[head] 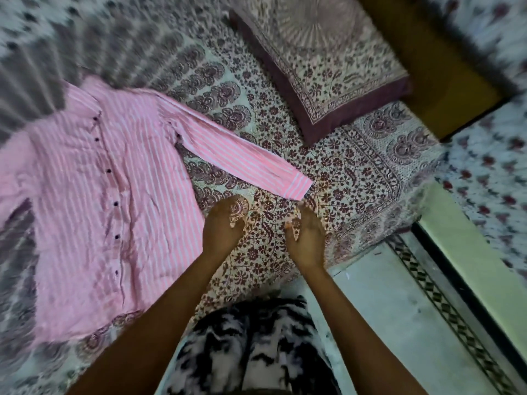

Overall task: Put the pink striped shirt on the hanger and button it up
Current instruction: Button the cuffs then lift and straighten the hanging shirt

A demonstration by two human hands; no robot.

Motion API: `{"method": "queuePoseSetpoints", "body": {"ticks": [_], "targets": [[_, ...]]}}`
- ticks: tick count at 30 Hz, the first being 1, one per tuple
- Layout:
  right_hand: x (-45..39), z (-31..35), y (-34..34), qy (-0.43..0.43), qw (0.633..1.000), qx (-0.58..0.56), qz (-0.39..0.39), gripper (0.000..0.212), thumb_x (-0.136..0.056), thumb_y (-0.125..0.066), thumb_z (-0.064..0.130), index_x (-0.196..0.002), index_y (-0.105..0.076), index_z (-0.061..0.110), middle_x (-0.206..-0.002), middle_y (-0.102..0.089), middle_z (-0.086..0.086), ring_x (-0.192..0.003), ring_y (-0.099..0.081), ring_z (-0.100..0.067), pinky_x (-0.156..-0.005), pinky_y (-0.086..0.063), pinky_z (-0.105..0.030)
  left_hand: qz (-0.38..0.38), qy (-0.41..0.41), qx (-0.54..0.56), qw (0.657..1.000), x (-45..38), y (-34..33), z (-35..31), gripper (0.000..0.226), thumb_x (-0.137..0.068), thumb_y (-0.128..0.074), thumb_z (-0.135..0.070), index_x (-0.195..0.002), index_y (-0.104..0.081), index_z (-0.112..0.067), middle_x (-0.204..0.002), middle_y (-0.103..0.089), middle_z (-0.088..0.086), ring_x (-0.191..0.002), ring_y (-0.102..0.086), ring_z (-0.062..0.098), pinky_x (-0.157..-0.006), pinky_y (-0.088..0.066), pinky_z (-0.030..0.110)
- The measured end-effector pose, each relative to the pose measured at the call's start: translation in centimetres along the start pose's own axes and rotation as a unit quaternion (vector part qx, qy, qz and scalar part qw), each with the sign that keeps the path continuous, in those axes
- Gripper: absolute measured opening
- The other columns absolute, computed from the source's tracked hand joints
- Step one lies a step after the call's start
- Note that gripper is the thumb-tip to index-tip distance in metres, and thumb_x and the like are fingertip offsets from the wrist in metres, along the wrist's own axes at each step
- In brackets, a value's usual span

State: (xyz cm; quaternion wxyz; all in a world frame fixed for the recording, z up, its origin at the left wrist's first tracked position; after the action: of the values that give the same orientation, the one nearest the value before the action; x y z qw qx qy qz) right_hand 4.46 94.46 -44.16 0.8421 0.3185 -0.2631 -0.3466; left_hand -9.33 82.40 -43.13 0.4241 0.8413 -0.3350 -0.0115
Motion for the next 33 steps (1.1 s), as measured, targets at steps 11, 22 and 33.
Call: {"method": "queuePoseSetpoints", "body": {"ticks": [11,22,33], "targets": [[5.9,8.3,-1.7,0.079,0.994,0.064,0.027,0.071,-0.082,-0.026,0.045,-0.141,-0.030,0.005,-0.145,-0.037,-0.016,-0.134,-0.034,-0.031,-0.111,-0.023,-0.045,-0.063,-0.062,-0.022,0.996,5.2,8.0,3.9,0.048,-0.079,-0.058,-0.026,-0.125,-0.054,-0.013,-0.130,-0.055,0.010,-0.117,-0.053,0.029,-0.099,-0.039,0.032],[15.7,21.0,-11.5,0.183,0.979,0.084,0.024,0.067,-0.082,-0.043,0.035,-0.141,-0.030,0.005,-0.143,-0.039,-0.017,-0.132,-0.035,-0.034,-0.110,-0.025,-0.047,-0.178,-0.053,-0.057,0.981,15.0,21.8,17.1,0.061,-0.079,-0.050,-0.036,-0.137,-0.042,-0.016,-0.139,-0.047,0.010,-0.128,-0.045,0.029,-0.103,-0.039,0.044],[23.6,30.0,-24.3,0.276,0.955,0.067,0.082,0.064,-0.080,-0.047,0.034,-0.137,-0.039,0.006,-0.138,-0.046,-0.016,-0.126,-0.044,-0.033,-0.103,-0.033,-0.044,-0.239,0.059,-0.052,0.968,21.1,29.3,30.8,0.057,-0.077,-0.049,-0.032,-0.127,-0.051,-0.006,-0.130,-0.055,0.016,-0.118,-0.053,0.034,-0.097,-0.042,0.042]]}}
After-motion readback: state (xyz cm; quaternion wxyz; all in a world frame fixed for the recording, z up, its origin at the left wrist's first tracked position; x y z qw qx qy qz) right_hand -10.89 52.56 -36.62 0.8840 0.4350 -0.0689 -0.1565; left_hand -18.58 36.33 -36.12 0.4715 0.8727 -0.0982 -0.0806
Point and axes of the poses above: each hand's wrist, its own x-axis away from the middle knuckle, its own y-axis out of the back of the hand, z = x × y, the point moved 2 cm from there along -x, towards the middle knuckle
